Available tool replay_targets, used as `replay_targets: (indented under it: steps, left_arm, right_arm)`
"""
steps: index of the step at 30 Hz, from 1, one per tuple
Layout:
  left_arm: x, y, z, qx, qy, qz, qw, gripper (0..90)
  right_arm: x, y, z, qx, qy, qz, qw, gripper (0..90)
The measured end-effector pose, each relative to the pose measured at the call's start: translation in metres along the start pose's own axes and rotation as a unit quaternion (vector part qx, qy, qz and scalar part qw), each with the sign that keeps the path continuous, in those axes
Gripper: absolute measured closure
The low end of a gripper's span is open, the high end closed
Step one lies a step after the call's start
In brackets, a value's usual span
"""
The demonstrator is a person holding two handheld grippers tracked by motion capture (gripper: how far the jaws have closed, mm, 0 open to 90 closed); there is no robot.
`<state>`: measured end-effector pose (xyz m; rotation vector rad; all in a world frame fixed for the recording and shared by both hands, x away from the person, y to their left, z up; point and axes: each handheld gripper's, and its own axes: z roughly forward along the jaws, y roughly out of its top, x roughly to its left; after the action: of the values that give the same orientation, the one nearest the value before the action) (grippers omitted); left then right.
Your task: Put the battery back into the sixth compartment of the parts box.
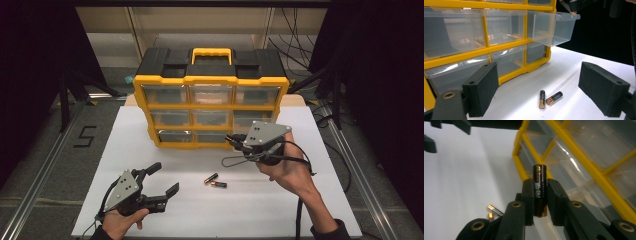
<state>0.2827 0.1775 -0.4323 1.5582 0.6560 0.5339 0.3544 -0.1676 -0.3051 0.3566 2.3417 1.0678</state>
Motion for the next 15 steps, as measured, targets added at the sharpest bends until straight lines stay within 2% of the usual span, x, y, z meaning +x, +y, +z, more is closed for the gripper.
replay_targets:
  steps: [6, 11, 15]
  left_arm:
    - [0.0, 0.0, 0.0, 0.001, 0.0, 0.0, 1.0, 15.6]
    - [0.0, 0.0, 0.0, 0.002, 0.001, -0.003, 1.0, 15.6]
    - [0.0, -0.001, 0.0, 0.003, 0.0, -0.004, 1.0, 15.6]
  right_arm:
    - [-0.017, -0.01, -0.012, -0.004, -0.034, 0.025, 0.9991, 76.7]
    - [-0.026, -0.019, -0.011, 0.001, -0.048, 0.05, 0.9976, 76.7]
    - [-0.031, -0.024, -0.006, 0.0, -0.05, 0.065, 0.9967, 76.7]
